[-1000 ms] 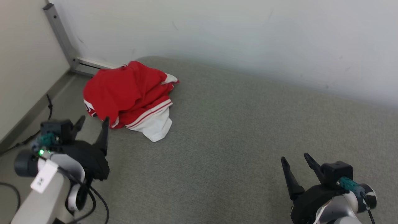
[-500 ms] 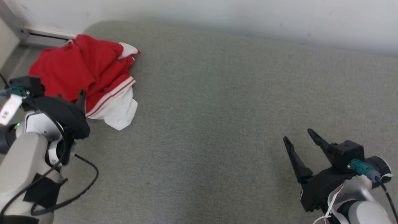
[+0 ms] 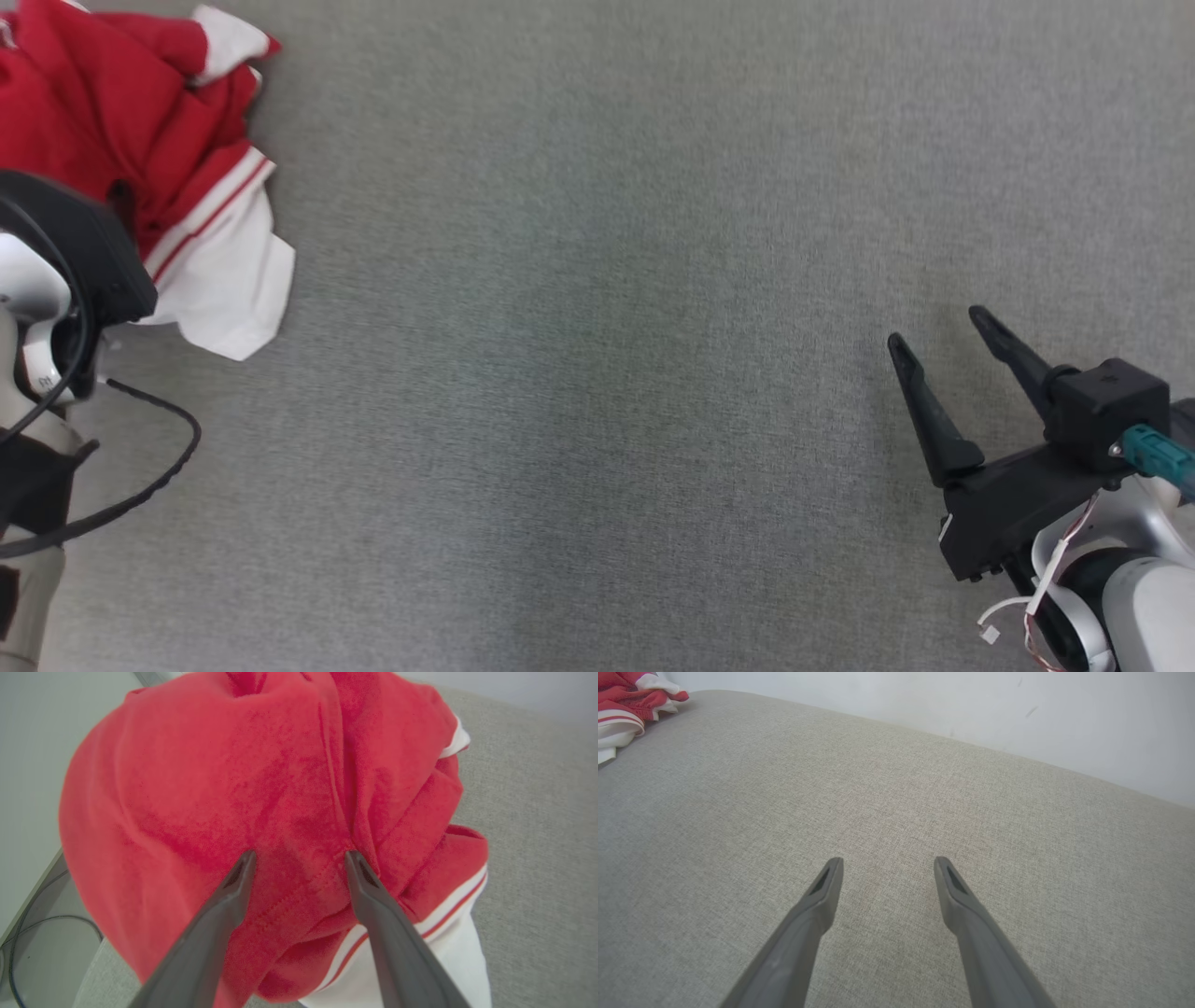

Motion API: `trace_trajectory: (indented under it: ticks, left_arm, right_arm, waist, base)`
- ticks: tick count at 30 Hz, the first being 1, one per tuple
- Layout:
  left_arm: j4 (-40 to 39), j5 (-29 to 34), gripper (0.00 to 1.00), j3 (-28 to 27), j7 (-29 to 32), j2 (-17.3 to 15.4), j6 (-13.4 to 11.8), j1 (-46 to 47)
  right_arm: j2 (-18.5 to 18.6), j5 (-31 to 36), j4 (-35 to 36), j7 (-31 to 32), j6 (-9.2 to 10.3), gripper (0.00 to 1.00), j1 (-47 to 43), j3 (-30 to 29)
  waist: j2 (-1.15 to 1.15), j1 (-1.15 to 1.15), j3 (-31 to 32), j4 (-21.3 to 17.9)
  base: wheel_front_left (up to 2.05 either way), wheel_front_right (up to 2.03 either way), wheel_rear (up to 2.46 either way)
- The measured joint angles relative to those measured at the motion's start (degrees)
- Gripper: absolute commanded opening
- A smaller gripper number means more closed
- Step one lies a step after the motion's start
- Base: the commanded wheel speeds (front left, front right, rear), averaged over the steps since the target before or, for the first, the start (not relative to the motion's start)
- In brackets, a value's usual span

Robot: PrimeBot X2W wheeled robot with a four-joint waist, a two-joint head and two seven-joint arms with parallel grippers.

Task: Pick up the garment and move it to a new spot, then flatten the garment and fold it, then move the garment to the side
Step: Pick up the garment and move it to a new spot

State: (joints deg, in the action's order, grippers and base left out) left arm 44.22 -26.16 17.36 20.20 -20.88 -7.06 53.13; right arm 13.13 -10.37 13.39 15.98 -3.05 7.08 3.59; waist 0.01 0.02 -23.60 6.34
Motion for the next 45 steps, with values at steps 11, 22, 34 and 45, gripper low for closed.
trace_trajectory:
  ticks: [11,22,34,45]
  left_arm:
    - [5.6,4.7,0.0,-2.1,1.0,1.2,0.0,6.4]
    - [10.7,8.7,0.0,-3.5,-1.1,4.2,0.0,8.6]
    - [11.6,12.0,0.0,-1.3,-6.8,6.0,0.0,14.3]
    - [10.6,13.5,0.0,3.3,-12.6,14.6,3.7,15.5]
  right_arm:
    - [0.3,0.0,0.7,1.2,0.47,1.0,1.7,-1.0]
    - [-1.0,-0.5,-4.2,0.6,0.59,1.0,3.0,-0.4]
    - [-4.3,-2.3,-11.7,-2.0,1.24,1.0,2.9,0.2]
    - [-5.3,-3.2,-17.3,-5.0,3.25,1.0,1.3,-2.3]
  waist:
    - [0.0,0.0,-6.0,-1.2]
    - [-0.01,-0.02,-3.0,0.5]
    - [-0.02,-0.02,5.3,1.6]
    - [-0.02,-0.03,14.3,-0.1]
  base:
    - [0.0,0.0,0.0]
    - [0.0,0.0,0.0]
    - [0.0,0.0,0.0]
    - [0.0,0.0,0.0]
